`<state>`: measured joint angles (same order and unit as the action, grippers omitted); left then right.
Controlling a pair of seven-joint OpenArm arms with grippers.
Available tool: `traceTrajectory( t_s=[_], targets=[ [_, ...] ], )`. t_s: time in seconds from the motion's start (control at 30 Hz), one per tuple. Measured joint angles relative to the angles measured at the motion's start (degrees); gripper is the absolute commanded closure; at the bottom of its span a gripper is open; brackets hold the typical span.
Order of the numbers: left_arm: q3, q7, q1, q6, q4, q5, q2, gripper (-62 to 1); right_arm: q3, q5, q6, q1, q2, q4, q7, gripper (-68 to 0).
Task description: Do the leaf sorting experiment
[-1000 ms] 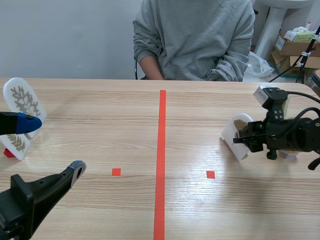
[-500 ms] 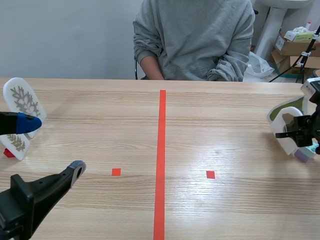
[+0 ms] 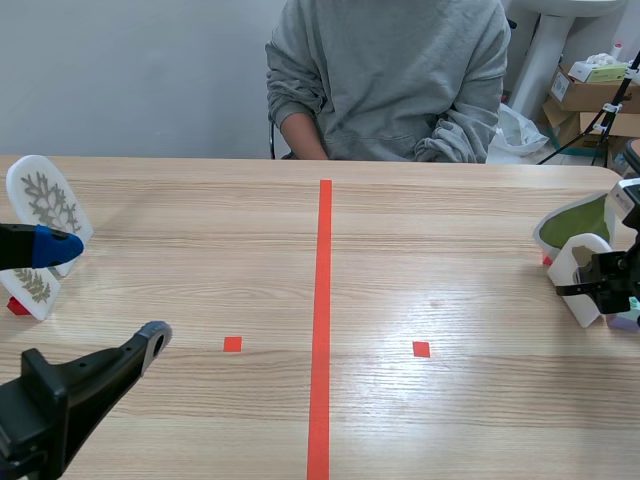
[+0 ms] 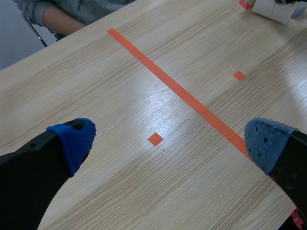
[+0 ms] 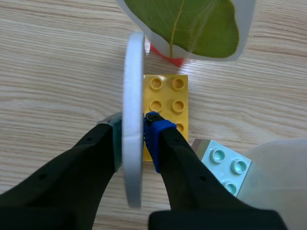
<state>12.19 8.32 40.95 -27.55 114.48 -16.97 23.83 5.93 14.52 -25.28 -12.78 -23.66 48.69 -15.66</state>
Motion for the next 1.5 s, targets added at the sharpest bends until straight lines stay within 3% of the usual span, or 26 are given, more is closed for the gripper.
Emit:
traceTrajectory(
  t_s=[0.13,0.3,0.4,0.5,0.67,0.8,0.97,1.17,1.33,1.5],
  targets=[
    [0.0,0.0,0.0,0.0,0.0,0.0,0.0,-62.3,0.0,0.0,0.0,0.0,0.0,0.0,-0.6,-21.0],
    [0.0,0.0,0.0,0.0,0.0,0.0,0.0,-62.3,0.0,0.0,0.0,0.0,0.0,0.0,-1.6,-43.0],
    [0.0,0.0,0.0,0.0,0.0,0.0,0.0,-62.3,0.0,0.0,0.0,0.0,0.0,0.0,-1.6,-51.3],
    [0.0,0.0,0.0,0.0,0.0,0.0,0.0,-62.3,0.0,0.2,-2.8,0.0,-0.3,0.0,-2.7,-58.1],
    [0.0,0.0,0.0,0.0,0.0,0.0,0.0,-62.3,0.0,5.7,-3.1,0.0,-0.7,0.9,-8.7,-58.7],
    [0.0,0.0,0.0,0.0,0.0,0.0,0.0,-62.3,2.4,8.1,-5.9,1.7,-0.7,5.3,-8.6,-58.7],
    [0.0,0.0,0.0,0.0,0.0,0.0,0.0,-62.3,8.2,8.7,-11.6,8.9,-1.9,19.4,-9.3,-58.7],
    [0.0,0.0,0.0,0.0,0.0,0.0,0.0,-62.3,11.0,15.9,-16.8,23.5,-2.2,39.4,-11.0,-58.7],
    [0.0,0.0,0.0,0.0,0.0,0.0,0.0,-62.3,11.0,18.6,-17.2,33.7,-2.1,53.6,-11.0,-59.2],
    [0.0,-0.4,0.0,0.0,0.0,0.0,0.0,-62.3,11.0,20.4,-17.1,40.1,-0.4,60.8,-10.2,-59.4]
  ],
)
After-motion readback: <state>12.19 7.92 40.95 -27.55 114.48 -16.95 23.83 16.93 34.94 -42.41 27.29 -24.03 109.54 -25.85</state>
